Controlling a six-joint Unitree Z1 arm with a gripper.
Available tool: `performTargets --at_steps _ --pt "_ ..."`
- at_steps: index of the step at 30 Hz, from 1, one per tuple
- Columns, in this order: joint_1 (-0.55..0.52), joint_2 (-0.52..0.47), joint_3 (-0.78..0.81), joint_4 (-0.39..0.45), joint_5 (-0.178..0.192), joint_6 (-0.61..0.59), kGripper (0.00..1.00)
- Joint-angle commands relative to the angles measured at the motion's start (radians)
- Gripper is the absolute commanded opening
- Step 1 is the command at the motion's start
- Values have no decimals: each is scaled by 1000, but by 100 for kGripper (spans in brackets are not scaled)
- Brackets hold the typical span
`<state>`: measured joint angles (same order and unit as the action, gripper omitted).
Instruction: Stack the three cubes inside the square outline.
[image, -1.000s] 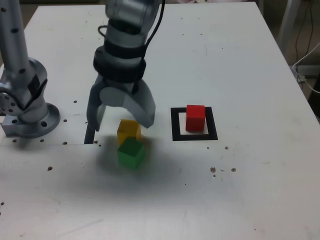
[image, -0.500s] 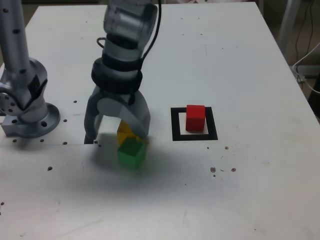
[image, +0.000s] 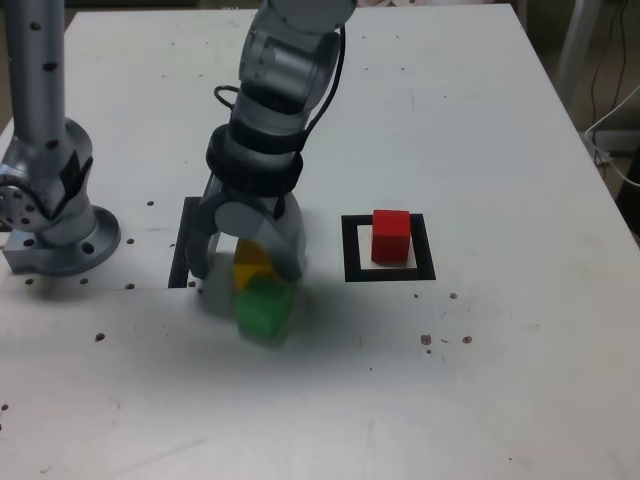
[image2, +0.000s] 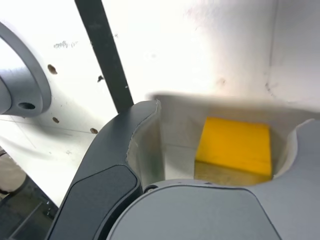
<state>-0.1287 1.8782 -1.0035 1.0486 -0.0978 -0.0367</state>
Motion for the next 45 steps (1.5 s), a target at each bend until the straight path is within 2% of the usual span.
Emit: performTargets --at_steps 1,7,9,24,29,40,45 --pt "3 7 -6 -7 4 0 60" --pt "3 8 -12 -27 22 2 32" --pt "3 8 -12 -31 25 4 29" --pt "3 7 -18 -27 25 4 28" --pt "3 3 -50 0 40 3 28" --pt "8 12 -305 196 122 -3 28" --pt "32 41 -440 284 145 11 28"
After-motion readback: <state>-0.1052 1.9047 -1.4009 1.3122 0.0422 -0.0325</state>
